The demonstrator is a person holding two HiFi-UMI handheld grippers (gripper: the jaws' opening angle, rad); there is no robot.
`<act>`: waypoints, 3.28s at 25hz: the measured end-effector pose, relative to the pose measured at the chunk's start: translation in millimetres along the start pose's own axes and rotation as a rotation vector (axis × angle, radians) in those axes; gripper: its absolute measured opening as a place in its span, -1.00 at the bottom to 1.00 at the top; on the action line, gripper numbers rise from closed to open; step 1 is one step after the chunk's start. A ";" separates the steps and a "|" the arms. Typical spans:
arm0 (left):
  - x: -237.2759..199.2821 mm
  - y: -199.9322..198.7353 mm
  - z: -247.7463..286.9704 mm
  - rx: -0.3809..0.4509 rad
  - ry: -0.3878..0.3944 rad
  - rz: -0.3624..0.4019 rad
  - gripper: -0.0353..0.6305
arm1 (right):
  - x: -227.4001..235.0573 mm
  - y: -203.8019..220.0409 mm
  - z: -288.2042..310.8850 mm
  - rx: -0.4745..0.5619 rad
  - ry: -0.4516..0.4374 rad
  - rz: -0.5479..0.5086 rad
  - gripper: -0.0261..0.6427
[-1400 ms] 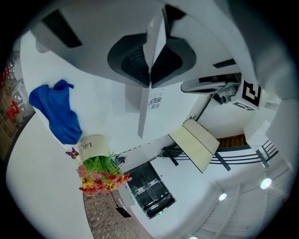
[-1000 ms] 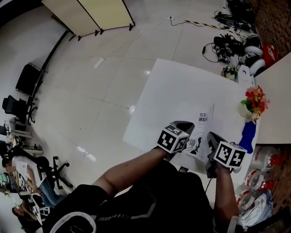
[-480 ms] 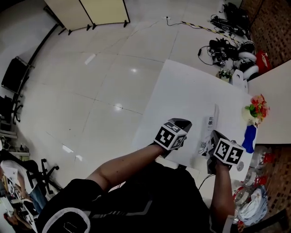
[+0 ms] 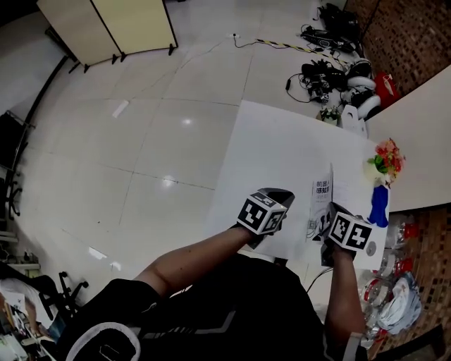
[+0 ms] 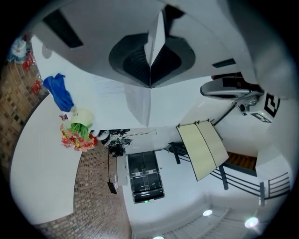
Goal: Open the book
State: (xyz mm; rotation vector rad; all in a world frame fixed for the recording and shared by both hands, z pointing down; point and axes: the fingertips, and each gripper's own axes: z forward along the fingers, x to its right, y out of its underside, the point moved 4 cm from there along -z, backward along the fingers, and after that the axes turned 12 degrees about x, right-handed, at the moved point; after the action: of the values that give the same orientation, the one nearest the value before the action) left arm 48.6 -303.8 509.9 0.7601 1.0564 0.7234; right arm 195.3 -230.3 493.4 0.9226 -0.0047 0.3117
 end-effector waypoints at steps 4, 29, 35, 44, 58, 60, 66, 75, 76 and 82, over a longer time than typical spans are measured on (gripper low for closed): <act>-1.0 -2.5 -5.4 0.009 0.014 -0.006 -0.90 | -21.4 -1.4 2.5 0.002 -0.046 0.015 -0.90; -81.2 23.8 -112.8 0.017 -0.207 -0.046 -0.90 | -147.6 97.1 103.6 -0.253 -0.169 -0.116 -0.90; -79.5 26.3 -117.6 0.005 -0.217 -0.025 -0.90 | -150.9 115.0 117.6 -0.283 -0.168 -0.124 -0.89; -67.0 24.4 -105.5 -0.004 -0.192 -0.013 -0.90 | -169.2 104.4 106.7 -0.196 -0.422 0.049 -0.89; -33.4 1.4 -47.4 0.072 -0.143 -0.027 -0.90 | -87.0 11.3 30.5 0.213 -0.427 0.165 -0.89; -25.4 -4.9 -35.8 0.091 -0.143 -0.026 -0.90 | -60.2 2.2 22.0 0.251 -0.383 0.147 -0.89; 0.7 -20.4 -6.6 0.127 -0.148 -0.027 -0.90 | 14.7 -13.7 -0.3 0.296 -0.275 0.106 -0.89; 32.6 -46.6 19.6 0.261 -0.136 0.001 -0.90 | 73.9 -37.3 -21.3 0.365 -0.296 0.018 -0.89; 36.8 -49.4 21.2 0.269 -0.143 0.014 -0.90 | 76.9 -40.2 -24.2 0.368 -0.308 0.002 -0.89; 66.3 -57.9 17.6 0.305 -0.201 0.073 -0.90 | 98.1 -60.0 -45.9 0.398 -0.379 -0.075 -0.89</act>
State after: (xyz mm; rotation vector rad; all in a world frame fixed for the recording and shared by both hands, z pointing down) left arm 95.1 -284.6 435.7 1.1148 0.9695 0.5395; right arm 299.1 -202.3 432.0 1.3628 -0.2637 0.0625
